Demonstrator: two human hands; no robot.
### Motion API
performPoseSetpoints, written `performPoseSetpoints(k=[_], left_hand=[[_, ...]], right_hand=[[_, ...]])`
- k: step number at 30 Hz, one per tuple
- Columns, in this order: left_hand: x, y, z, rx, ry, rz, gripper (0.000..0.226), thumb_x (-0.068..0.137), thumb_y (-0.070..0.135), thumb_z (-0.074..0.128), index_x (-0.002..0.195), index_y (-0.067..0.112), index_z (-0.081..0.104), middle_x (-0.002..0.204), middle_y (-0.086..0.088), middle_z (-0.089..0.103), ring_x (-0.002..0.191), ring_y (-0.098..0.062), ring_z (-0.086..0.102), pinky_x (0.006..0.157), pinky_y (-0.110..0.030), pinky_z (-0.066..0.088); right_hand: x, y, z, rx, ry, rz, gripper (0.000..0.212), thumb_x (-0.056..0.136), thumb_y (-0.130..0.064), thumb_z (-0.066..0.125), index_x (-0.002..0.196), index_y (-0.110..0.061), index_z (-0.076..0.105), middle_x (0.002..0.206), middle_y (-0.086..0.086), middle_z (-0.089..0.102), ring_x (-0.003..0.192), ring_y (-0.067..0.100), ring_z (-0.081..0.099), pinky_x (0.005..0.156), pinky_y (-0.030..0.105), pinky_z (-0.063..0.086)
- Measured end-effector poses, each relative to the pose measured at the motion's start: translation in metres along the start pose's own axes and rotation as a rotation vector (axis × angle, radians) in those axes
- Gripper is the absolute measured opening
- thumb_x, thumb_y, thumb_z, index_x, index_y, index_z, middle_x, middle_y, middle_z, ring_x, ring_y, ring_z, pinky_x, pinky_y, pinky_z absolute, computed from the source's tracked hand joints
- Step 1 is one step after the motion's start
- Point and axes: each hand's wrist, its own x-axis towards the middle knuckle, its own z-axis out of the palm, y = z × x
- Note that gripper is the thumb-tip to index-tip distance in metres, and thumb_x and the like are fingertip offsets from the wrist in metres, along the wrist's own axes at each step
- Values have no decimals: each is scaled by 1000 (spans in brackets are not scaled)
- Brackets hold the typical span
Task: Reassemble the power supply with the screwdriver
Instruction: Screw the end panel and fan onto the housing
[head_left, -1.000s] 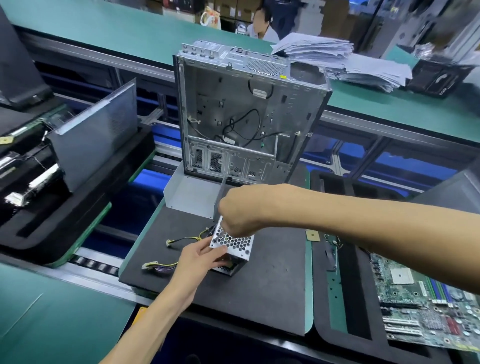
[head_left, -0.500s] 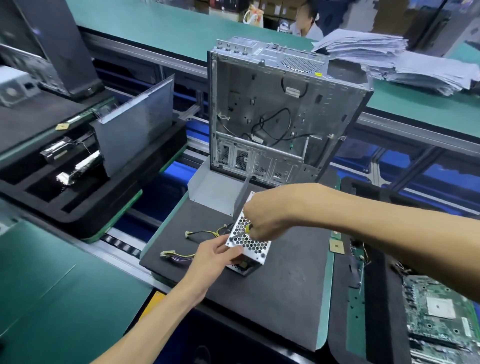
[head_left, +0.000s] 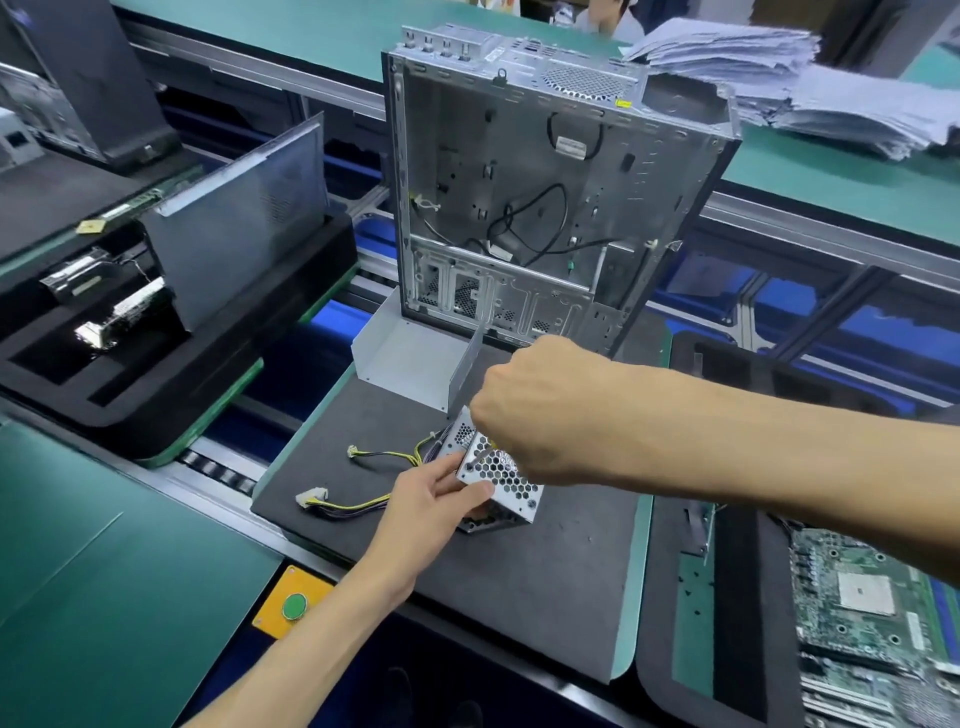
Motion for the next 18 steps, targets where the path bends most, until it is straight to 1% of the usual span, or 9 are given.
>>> performPoseSetpoints(k=[3, 5, 7, 9, 11, 13, 14, 16, 18], left_hand=[[-2, 1, 0, -4, 15, 3, 29, 94, 11, 68, 121, 21, 72, 109, 4, 78, 101, -13, 73, 100, -30, 52], [-2, 1, -4, -19, 32, 5, 26, 95, 12, 67, 119, 20, 73, 109, 3, 78, 105, -15, 73, 102, -31, 52], [-2, 2, -9, -40, 42, 9, 24, 95, 10, 67, 117, 17, 74, 110, 0, 78, 107, -18, 73, 103, -37, 53], [-1, 2, -13, -35, 31, 13, 22, 95, 10, 67, 115, 15, 75, 109, -2, 78, 105, -21, 73, 103, -38, 53], [-1, 2, -13, -12, 22, 14, 19, 94, 12, 69, 111, 16, 76, 107, -3, 79, 103, -23, 74, 102, -37, 53], [-2, 1, -9, 7, 21, 21, 20, 94, 13, 69, 111, 20, 76, 105, -1, 79, 99, -19, 74, 95, -30, 55], [-3, 2, -6, 15, 19, 27, 23, 93, 11, 69, 112, 23, 76, 105, 0, 79, 97, -15, 74, 89, -24, 55], [-5, 4, 0, 35, 20, 31, 30, 93, 8, 68, 111, 32, 76, 104, 4, 79, 94, -10, 74, 80, -13, 52], [-7, 7, 7, 40, 34, 30, 44, 92, 7, 69, 94, 49, 77, 98, 11, 79, 90, -4, 75, 73, -5, 48]], right_hand=[[-2, -3, 3, 61, -44, 24, 32, 94, -14, 50, 65, -16, 35, 65, 0, 38, 52, 16, 34, 48, 28, 22], [-2, -5, 7, 172, -130, 80, 36, 100, -20, 46, 66, -16, 36, 67, 1, 38, 55, 15, 34, 49, 29, 23], [-2, -6, 14, 280, -215, 136, 37, 104, -25, 41, 68, -16, 38, 69, 1, 40, 58, 14, 36, 54, 31, 29], [-3, -7, 16, 327, -225, 168, 36, 104, -29, 42, 71, -15, 40, 70, 1, 41, 59, 13, 37, 57, 31, 32], [-6, -9, 13, 328, -180, 173, 28, 101, -31, 49, 83, -11, 45, 71, 0, 40, 58, 13, 36, 51, 31, 27], [-9, -8, 7, 289, -123, 161, 22, 99, -28, 53, 92, -9, 44, 71, 0, 37, 57, 13, 33, 47, 30, 23], [-10, -8, 6, 246, -83, 146, 17, 98, -24, 54, 90, -10, 46, 69, 0, 37, 55, 13, 33, 46, 30, 23], [-11, -6, 5, 145, -6, 125, 18, 93, -16, 55, 77, -12, 46, 65, 0, 40, 51, 15, 35, 45, 29, 22], [-12, -5, 8, 108, 0, 118, 28, 90, -14, 56, 67, -14, 40, 62, 1, 41, 49, 16, 36, 45, 28, 21]])
